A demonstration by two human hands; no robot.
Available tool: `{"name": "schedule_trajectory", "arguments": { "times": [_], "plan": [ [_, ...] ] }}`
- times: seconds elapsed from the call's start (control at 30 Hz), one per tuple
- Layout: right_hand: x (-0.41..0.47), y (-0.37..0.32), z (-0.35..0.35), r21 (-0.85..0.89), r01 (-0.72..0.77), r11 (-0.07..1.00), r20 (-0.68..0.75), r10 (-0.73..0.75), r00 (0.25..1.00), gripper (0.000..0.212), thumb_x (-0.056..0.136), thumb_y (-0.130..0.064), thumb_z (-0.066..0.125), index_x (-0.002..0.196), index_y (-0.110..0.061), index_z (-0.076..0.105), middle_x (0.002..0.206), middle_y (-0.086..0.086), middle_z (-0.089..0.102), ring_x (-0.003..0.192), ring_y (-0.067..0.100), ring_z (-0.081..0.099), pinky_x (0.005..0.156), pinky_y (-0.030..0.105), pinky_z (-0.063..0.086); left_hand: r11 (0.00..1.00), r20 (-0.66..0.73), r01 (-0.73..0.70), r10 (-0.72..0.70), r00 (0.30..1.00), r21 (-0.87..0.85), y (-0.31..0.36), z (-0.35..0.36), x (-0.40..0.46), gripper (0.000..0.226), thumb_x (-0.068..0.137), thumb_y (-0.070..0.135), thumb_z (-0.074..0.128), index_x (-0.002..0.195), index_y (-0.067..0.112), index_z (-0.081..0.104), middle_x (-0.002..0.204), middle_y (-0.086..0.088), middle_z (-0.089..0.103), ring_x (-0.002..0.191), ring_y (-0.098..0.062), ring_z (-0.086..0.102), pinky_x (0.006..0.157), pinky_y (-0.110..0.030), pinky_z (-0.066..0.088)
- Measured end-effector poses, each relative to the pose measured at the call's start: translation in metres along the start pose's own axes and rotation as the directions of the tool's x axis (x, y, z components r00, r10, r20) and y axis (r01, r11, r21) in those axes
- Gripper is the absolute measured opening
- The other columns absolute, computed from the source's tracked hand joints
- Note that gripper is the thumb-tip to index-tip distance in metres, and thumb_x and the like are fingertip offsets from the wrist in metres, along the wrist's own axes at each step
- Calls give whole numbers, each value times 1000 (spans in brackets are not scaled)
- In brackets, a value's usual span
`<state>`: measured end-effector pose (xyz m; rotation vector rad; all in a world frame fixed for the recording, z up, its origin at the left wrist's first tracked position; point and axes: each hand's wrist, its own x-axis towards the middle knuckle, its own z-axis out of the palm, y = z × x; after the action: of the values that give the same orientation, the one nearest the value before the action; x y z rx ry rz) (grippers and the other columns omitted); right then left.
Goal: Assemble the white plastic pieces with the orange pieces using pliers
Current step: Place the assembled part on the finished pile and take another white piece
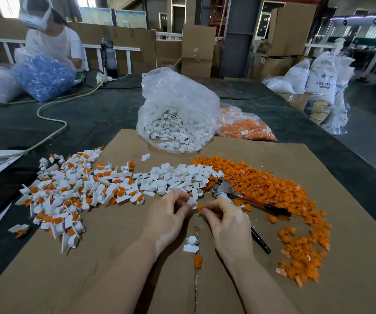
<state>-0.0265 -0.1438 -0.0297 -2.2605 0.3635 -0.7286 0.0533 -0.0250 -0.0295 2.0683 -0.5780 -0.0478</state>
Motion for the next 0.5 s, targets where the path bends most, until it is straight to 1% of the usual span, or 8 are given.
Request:
{"name": "schedule_trajectory", "arguments": {
  "times": [0.07, 0.13, 0.17, 0.23, 0.3, 0.37, 0.5],
  "plan": [
    [0, 0, 1, -17, 1, 1000, -4, -1, 1000, 6, 83, -21, 69, 85, -15, 69, 70, -12, 61, 67, 2, 57, 62, 16, 45, 999, 15, 17, -16, 1000, -43, 1, -1, -1, 19, 87, 22, 62, 76, 35, 54, 73, 9, 61, 71, -6, 55, 60, -12, 39],
    [1, 0, 2, -28, 4, 1000, 0, -4, 1000, 9, 84, -25, 69, 80, -18, 67, 63, -16, 54, 62, -1, 52, 56, 11, 38, 997, 36, 27, -24, 999, -76, 3, -1, -1, 20, 86, 19, 64, 76, 34, 54, 75, 6, 64, 73, -9, 58, 66, -18, 42],
    [1, 0, 2, -40, 4, 999, 7, -4, 1000, 11, 84, -27, 68, 77, -20, 64, 60, -17, 51, 59, -2, 50, 54, 10, 35, 996, 47, 27, -23, 999, -82, 4, -1, -1, 21, 86, 19, 64, 76, 35, 54, 75, 6, 64, 74, -9, 58, 67, -18, 43],
    [1, 1, 3, -66, 9, 998, 21, -8, 1000, 16, 86, -29, 65, 73, -23, 58, 57, -16, 47, 56, -1, 47, 51, 10, 32, 997, 60, 14, -9, 998, -81, 4, -2, -2, 21, 85, 19, 65, 78, 36, 55, 74, 8, 64, 71, -2, 57, 65, -13, 42],
    [1, 1, 3, -81, 12, 997, 30, -10, 1000, 19, 87, -28, 64, 71, -22, 55, 56, -14, 44, 55, 1, 44, 49, 12, 30, 997, 67, 4, 1, 998, -77, 4, -2, -2, 16, 85, 19, 66, 83, 33, 59, 73, 10, 63, 69, 1, 56, 62, -6, 39],
    [1, 2, 4, -88, 9, 996, 39, -5, 999, 21, 86, -26, 64, 70, -20, 54, 55, -13, 42, 55, 3, 42, 50, 13, 29, 995, 73, 14, -7, 997, -96, 4, -2, -2, 13, 84, 18, 67, 87, 30, 61, 73, 10, 64, 68, 2, 55, 62, -5, 39],
    [2, 3, 5, -107, 24, 994, 69, -17, 998, 23, 85, -25, 65, 67, -22, 52, 54, -14, 41, 54, 2, 41, 49, 13, 28, 988, 63, 32, -23, 998, -153, 6, -3, -3, 17, 84, 13, 66, 84, 28, 60, 73, 3, 66, 67, -1, 57, 62, -7, 40]
  ]
}}
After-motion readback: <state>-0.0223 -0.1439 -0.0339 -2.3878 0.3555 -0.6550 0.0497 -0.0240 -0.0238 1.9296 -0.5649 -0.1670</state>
